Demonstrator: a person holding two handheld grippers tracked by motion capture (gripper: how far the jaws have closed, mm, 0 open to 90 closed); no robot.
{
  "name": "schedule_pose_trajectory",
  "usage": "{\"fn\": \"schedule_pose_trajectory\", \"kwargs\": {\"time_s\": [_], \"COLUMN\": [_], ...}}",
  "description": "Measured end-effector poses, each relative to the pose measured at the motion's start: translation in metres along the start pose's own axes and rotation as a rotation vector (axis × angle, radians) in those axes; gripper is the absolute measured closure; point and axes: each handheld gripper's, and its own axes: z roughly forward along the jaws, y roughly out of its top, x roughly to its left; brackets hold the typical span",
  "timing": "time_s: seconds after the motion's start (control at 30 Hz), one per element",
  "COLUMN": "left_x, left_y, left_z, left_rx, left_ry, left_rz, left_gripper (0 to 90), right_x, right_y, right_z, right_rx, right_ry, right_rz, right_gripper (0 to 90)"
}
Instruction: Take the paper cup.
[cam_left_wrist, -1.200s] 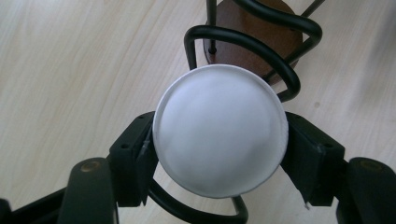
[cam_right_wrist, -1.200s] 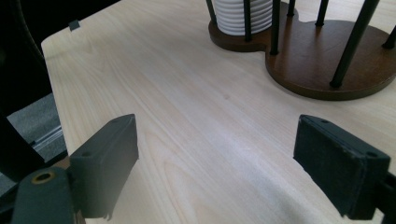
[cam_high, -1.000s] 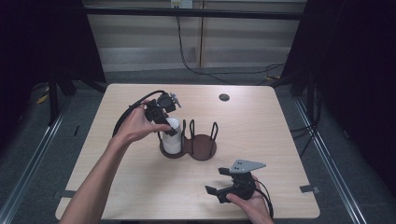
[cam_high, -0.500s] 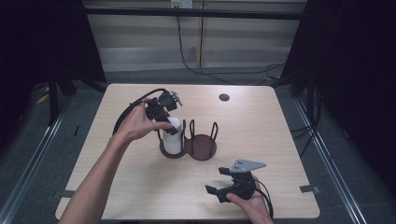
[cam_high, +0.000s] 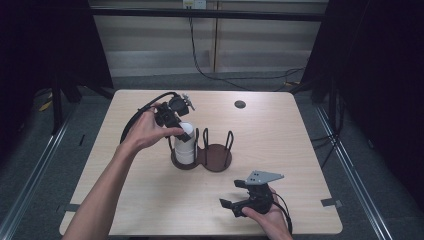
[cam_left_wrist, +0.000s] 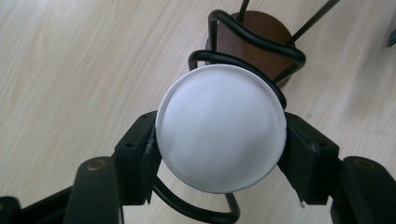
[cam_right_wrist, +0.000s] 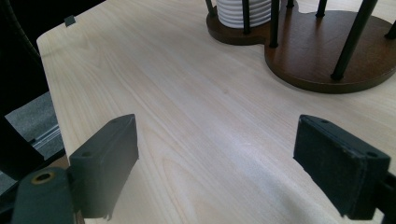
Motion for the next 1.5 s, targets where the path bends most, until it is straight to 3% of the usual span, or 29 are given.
{"fn": "schedule_pose_trajectory", "kwargs": {"time_s": [0.2, 0.23, 0.3, 0.4, 0.5, 0.63, 0.67, 0.7, 0.73, 0.97, 1.1, 1.37, 1.5], "left_x": [0.000, 0.001, 0.001, 0.002, 0.004, 0.007, 0.008, 0.007, 0.009, 0.006, 0.007, 0.006, 0.006], "left_y": [-0.003, -0.003, -0.005, -0.007, -0.010, -0.016, -0.017, -0.018, -0.018, -0.021, -0.022, -0.024, -0.026], "left_z": [-0.008, -0.010, -0.013, -0.017, -0.021, -0.030, -0.031, -0.032, -0.034, -0.040, -0.042, -0.047, -0.051], "left_rx": [-0.025, -0.017, -0.030, -0.031, -0.038, -0.086, -0.087, -0.094, -0.086, -0.115, -0.102, -0.135, -0.145], "left_ry": [-0.007, -0.008, -0.010, -0.002, -0.024, -0.029, -0.026, -0.026, -0.026, -0.025, -0.025, -0.024, -0.019], "left_rz": [-0.024, -0.008, -0.031, -0.022, -0.048, -0.084, -0.073, -0.087, -0.067, -0.089, -0.077, -0.110, -0.100], "left_gripper": [35.9, 35.9, 35.9, 36.1, 36.4, 36.5, 36.6, 36.7, 36.7, 36.8, 36.8, 36.8, 36.8], "right_x": [0.000, 0.000, 0.000, 0.000, -0.001, -0.001, -0.001, -0.001, -0.001, -0.001, -0.001, -0.002, -0.002], "right_y": [0.000, 0.000, 0.000, 0.000, 0.000, 0.000, 0.000, 0.000, 0.000, 0.000, 0.000, 0.000, 0.000], "right_z": [0.000, 0.000, 0.000, 0.000, -0.001, -0.001, -0.001, -0.001, -0.001, -0.001, -0.001, -0.002, -0.001], "right_rx": [-0.001, 0.000, 0.008, 0.003, 0.002, 0.003, 0.004, 0.003, 0.004, 0.008, 0.007, 0.006, 0.011], "right_ry": [-0.001, -0.001, -0.005, -0.006, -0.006, -0.006, -0.006, -0.005, -0.008, -0.010, -0.010, -0.012, -0.017], "right_rz": [0.002, 0.003, 0.005, 0.008, 0.011, 0.011, 0.012, 0.012, 0.012, 0.013, 0.010, 0.010, 0.011], "right_gripper": [13.2, 13.2, 13.2, 13.2, 13.2, 13.2, 13.2, 13.2, 13.2, 13.2, 13.2, 13.2, 13.2]}}
